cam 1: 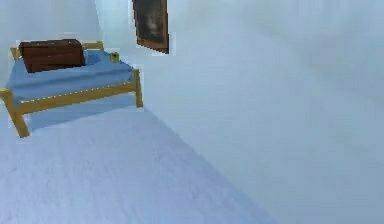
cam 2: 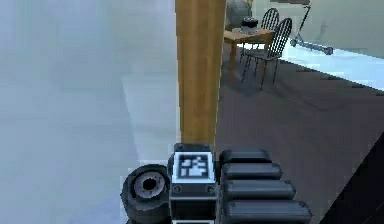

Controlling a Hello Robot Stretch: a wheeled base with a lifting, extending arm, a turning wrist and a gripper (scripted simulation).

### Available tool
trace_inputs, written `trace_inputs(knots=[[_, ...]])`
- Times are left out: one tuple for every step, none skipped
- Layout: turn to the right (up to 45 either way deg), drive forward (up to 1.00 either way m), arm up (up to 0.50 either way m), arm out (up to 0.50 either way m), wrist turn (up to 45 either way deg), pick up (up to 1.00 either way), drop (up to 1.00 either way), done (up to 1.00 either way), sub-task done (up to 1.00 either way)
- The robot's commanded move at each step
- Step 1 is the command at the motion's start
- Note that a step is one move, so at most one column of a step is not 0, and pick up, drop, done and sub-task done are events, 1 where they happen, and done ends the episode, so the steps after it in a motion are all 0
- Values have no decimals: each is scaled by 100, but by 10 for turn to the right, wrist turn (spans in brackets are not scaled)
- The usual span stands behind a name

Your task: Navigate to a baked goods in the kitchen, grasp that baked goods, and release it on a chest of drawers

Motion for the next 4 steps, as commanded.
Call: trace_inputs(knots=[[-300,0,0,0,0,0,0,0,0],[-30,0,0,0,0,0,0,0,0],[0,60,0,0,0,0,0,0,0],[-450,0,0,0,0,0,0,0,0]])
